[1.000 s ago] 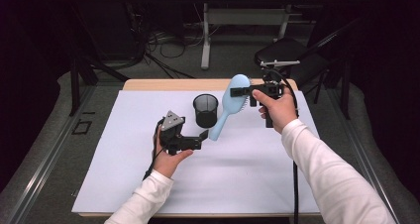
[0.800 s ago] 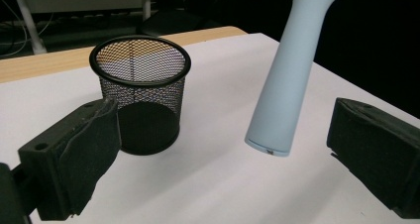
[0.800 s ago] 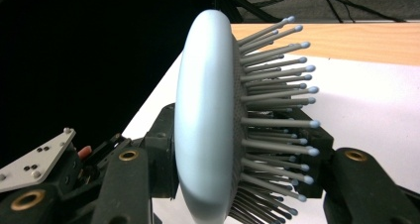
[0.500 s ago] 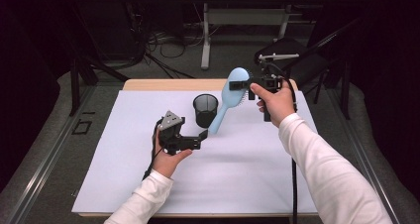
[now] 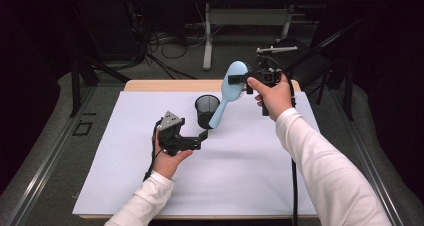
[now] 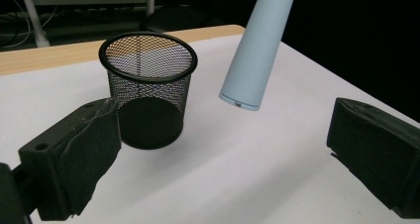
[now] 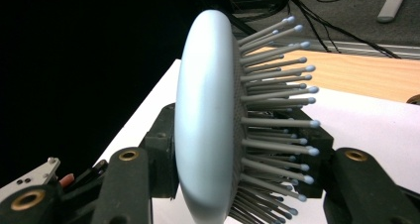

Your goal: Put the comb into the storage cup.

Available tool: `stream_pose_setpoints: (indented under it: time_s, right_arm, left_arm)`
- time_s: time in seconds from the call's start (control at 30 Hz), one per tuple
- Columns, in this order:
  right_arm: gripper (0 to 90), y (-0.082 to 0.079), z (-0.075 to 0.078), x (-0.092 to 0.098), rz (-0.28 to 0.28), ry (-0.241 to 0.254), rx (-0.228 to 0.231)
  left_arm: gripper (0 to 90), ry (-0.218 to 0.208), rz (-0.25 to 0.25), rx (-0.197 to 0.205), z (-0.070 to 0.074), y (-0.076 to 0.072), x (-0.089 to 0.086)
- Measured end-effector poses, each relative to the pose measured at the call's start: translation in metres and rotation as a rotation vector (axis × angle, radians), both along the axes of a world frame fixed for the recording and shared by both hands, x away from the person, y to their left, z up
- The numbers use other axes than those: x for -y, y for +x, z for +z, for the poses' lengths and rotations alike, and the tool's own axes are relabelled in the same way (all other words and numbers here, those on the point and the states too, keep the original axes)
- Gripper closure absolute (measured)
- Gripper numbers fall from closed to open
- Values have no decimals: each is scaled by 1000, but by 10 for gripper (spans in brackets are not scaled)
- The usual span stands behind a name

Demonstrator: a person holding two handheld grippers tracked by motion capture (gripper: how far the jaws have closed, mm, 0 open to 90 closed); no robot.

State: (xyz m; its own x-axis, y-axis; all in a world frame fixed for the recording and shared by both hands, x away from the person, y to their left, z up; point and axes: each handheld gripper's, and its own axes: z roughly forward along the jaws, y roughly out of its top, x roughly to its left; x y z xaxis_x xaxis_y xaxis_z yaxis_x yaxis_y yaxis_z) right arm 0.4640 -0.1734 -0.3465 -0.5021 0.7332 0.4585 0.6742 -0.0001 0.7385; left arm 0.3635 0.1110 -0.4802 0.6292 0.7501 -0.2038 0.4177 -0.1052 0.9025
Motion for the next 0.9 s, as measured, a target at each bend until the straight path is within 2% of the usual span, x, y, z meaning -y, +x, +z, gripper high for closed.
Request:
stream_pose_setpoints:
  time_s: [0.67,0.9]
  right_arm:
    - [478,17,7,-5,-71,-40,35]
    - [479,24,6,-11,-91,-51,33]
  left_arm:
    - [6,-4,3,-1,0,0,-1]
    - [6,-2,2,1,0,0,0]
